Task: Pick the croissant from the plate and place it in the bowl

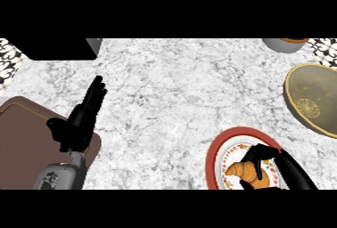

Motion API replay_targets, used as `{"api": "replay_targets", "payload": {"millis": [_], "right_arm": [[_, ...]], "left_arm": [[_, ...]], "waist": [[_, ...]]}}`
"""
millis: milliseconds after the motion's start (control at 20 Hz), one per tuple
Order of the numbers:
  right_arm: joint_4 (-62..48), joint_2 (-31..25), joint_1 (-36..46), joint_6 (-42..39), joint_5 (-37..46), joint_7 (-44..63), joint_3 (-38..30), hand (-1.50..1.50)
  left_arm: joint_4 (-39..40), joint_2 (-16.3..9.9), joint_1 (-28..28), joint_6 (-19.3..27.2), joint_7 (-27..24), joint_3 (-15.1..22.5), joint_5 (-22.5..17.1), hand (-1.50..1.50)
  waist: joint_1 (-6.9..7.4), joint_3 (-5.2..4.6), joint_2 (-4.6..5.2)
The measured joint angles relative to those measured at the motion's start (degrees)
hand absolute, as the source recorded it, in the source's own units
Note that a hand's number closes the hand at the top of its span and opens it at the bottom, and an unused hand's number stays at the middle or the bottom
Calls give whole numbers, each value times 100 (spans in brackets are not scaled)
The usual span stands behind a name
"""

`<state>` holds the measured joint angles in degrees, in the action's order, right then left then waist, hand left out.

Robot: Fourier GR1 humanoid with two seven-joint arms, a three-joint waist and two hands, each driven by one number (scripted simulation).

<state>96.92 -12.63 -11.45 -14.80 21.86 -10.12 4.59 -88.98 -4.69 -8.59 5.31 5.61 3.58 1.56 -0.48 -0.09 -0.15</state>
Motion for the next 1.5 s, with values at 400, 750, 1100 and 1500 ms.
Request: {"api": "replay_targets", "payload": {"millis": [400, 750, 1100, 1500], "right_arm": [[2033, 145, -744, 219, -349, -254, -157, 150], [3865, 110, -663, 321, -258, 1051, -411, 150], [3993, -331, 754, 171, -451, 2925, -1022, 150], [3329, -1097, 2635, -36, -1036, 4366, -1933, 150]], "left_arm": [[-5, -45, 101, -94, -22, -84, -74, 0], [-77, -22, 79, -74, 56, -35, 10, 0], [89, 68, 74, -48, -136, -31, 64, 0], [53, 32, 64, -146, -96, -83, 41, 0]], "waist": [[-39, 5, -10], [-5, 0, -1], [43, -1, 12], [72, 1, 13]]}}
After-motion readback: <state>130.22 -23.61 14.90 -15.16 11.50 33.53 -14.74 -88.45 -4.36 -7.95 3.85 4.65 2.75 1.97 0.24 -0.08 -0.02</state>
